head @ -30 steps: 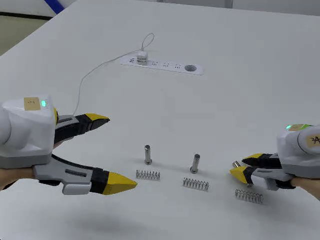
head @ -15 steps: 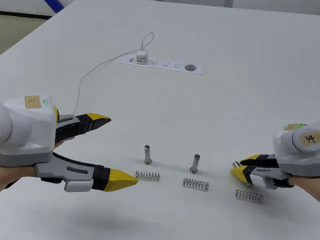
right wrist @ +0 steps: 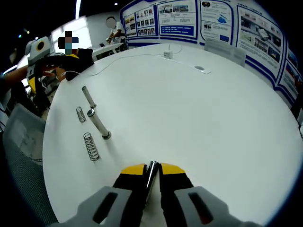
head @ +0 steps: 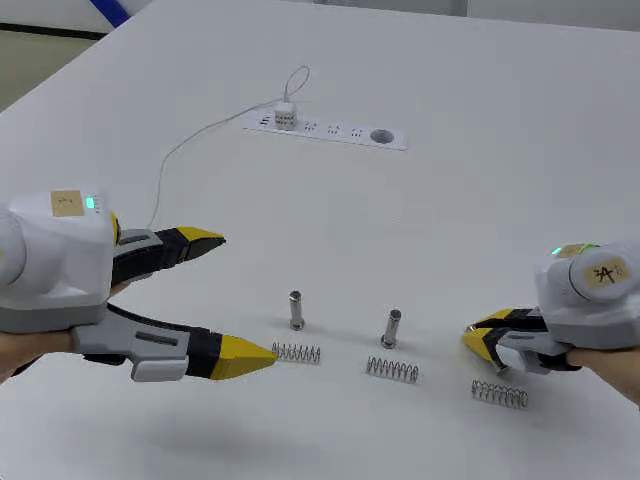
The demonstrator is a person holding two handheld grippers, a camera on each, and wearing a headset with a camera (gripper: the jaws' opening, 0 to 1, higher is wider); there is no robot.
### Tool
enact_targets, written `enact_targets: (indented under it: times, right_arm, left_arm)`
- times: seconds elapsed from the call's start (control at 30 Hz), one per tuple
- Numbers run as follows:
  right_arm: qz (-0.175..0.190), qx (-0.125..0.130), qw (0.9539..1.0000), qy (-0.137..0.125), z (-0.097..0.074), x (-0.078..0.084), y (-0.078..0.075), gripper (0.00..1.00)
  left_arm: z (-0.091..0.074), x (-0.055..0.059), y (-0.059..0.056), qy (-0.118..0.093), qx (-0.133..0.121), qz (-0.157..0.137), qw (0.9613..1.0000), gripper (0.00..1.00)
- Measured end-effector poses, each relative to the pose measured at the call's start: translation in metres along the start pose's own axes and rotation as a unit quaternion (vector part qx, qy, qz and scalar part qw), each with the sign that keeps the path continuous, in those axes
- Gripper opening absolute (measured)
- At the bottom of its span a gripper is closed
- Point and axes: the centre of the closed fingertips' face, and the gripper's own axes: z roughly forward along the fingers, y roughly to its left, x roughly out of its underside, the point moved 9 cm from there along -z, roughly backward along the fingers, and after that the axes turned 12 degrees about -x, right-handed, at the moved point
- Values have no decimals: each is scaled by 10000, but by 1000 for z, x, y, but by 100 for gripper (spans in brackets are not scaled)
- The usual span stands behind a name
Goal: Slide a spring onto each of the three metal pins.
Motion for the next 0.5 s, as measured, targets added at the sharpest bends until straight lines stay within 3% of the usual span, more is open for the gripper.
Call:
enact_targets:
  times: [0.3, 0.5]
  right_arm:
    - [116, 101, 9998, 106, 1, -2, 0, 9]
    - [-123, 132, 9994, 290, 2, -4, 3, 8]
  left_arm:
    - [-3, -1, -1, -55, -23, -47, 10000, 88]
    - [-6, -3, -3, -102, -30, -64, 9999, 88]
